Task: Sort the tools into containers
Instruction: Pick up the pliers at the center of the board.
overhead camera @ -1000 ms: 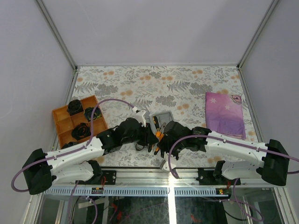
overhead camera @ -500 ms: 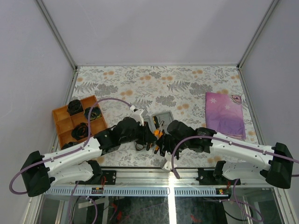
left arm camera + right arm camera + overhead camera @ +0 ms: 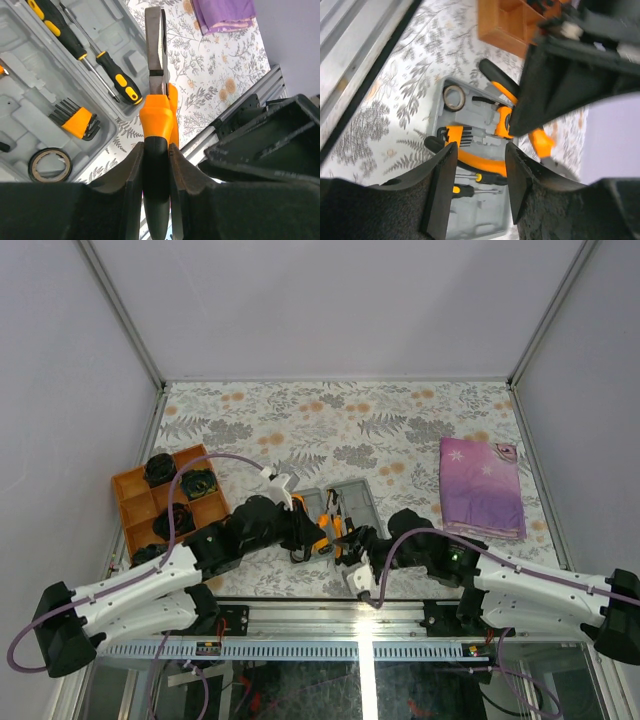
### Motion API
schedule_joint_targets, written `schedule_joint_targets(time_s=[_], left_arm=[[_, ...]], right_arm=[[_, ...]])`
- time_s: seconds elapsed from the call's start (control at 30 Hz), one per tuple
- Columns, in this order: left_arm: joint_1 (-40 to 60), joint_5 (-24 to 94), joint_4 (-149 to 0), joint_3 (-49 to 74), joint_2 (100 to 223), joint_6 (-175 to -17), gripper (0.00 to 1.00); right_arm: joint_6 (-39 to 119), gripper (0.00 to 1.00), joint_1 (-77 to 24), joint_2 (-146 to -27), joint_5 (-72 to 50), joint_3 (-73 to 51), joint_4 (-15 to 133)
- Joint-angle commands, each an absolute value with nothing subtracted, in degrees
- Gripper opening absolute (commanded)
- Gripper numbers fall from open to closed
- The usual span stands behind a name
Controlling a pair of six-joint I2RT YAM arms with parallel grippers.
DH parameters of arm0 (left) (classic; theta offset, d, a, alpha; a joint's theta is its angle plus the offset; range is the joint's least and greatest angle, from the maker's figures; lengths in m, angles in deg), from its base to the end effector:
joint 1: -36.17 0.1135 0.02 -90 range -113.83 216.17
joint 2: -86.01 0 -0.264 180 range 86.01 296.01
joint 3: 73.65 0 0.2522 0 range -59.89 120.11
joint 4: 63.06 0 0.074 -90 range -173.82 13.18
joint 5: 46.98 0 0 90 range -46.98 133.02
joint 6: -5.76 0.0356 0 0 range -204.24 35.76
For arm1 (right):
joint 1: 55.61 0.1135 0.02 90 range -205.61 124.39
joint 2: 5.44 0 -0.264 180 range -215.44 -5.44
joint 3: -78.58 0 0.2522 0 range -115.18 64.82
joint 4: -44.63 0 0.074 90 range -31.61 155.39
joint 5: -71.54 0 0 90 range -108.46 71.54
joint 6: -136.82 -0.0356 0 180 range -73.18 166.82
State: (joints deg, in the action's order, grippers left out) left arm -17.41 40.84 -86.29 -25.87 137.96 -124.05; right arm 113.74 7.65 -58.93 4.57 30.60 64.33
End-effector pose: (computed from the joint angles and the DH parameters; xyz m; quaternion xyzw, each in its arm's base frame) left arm 0.1213 -0.1666 0.2526 0.1122 0.8470 -0.3891 0.3444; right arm 0.0823 0.1943 0.2560 -0.7955 0.2515 0.1517 0.5301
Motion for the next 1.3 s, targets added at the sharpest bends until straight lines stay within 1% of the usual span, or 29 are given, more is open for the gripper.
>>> schedule_joint_targets(time_s=[0.0,0.17,0.27,0.43,0.6,0.73,1.03,1.13,1.27], left_arm=[[-17.0,45.0,-83.0,-26.8,133.6,-124.0,0.00],[-16.9,47.0,-82.9,-27.7,131.1,-124.1,0.00],[-16.9,47.6,-82.9,-27.7,130.6,-124.1,0.00],[-16.9,47.6,-81.9,-28.3,130.1,-124.6,0.00],[-16.9,47.1,-81.3,-28.5,130.3,-125.0,0.00],[-17.0,46.8,-81.1,-28.5,130.2,-125.1,0.00],[-17.0,46.4,-80.6,-28.6,129.3,-125.5,0.00],[-17.0,45.9,-80.2,-28.7,129.1,-125.7,0.00],[-16.9,45.6,-79.7,-28.9,129.0,-125.9,0.00]], right_arm=[[74.6,0.48,7.9,-54.3,-5.6,35.3,40.3],[48.7,0.47,7.9,-52.3,-22.2,36.4,39.0],[32.9,0.51,7.9,-52.2,-34.3,35.2,43.9],[15.4,0.54,8.0,-53.6,-39.8,33.4,49.6],[9.7,0.55,7.9,-56.9,-35.8,32.1,49.5],[9.0,0.55,8.0,-60.8,-34.3,30.7,49.4],[8.7,0.50,8.0,-67.7,-29.4,29.6,44.7],[8.2,0.45,8.0,-68.6,-28.6,30.0,43.2],[7.2,0.31,8.0,-68.4,-28.1,31.4,40.2]])
